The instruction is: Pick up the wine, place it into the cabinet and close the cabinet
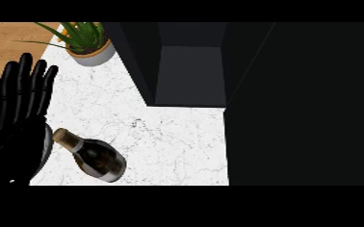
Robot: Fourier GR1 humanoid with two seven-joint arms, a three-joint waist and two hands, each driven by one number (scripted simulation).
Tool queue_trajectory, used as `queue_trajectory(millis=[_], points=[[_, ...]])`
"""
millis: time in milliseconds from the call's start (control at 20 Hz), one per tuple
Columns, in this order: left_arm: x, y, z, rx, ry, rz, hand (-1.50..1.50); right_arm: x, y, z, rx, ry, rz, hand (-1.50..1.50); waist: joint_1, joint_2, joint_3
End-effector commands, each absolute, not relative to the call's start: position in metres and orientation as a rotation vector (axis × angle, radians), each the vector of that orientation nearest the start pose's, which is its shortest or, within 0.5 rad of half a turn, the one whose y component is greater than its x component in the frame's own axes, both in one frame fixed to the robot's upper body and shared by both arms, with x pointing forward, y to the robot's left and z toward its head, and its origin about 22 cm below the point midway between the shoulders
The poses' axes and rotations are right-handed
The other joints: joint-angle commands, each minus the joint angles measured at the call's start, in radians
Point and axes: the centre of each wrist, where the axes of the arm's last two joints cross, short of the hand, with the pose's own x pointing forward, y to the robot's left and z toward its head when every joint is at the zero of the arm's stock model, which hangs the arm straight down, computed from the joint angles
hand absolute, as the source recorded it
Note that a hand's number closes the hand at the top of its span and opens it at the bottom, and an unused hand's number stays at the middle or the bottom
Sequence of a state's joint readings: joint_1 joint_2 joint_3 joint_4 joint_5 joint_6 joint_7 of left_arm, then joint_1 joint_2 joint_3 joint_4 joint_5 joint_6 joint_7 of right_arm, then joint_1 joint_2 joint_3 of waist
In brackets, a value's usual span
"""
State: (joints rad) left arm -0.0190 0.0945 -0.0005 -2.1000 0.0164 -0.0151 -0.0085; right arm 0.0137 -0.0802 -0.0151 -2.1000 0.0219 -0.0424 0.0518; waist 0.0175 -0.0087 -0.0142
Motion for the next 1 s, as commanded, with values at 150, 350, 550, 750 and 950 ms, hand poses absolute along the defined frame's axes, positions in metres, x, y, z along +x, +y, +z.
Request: queue_trajectory(millis=[150, 350, 550, 750, 950], points=[[0.171, 0.240, 0.124, -0.244, -2.003, -0.162, -1.50, 0.179, -0.261, 0.118, -0.003, -2.066, 0.107, -1.50, -0.015, 0.003, 0.015], [0.168, 0.211, 0.097, -0.618, -1.754, 0.012, -1.50, 0.176, -0.235, 0.114, 0.230, -1.941, 0.258, -1.50, -0.013, 0.005, 0.012], [0.135, 0.228, 0.130, -0.654, -1.685, -0.023, -1.50, 0.159, -0.241, 0.135, 0.259, -1.933, 0.279, -1.50, -0.013, 0.004, 0.014], [0.120, 0.210, 0.149, -0.664, -1.685, 0.005, -1.50, 0.145, -0.240, 0.151, 0.267, -1.913, 0.301, -1.50, -0.018, 0.006, 0.014], [0.115, 0.215, 0.170, -0.668, -1.698, 0.006, -1.50, 0.142, -0.233, 0.167, 0.287, -1.922, 0.307, -1.50, -0.014, 0.007, 0.014]])
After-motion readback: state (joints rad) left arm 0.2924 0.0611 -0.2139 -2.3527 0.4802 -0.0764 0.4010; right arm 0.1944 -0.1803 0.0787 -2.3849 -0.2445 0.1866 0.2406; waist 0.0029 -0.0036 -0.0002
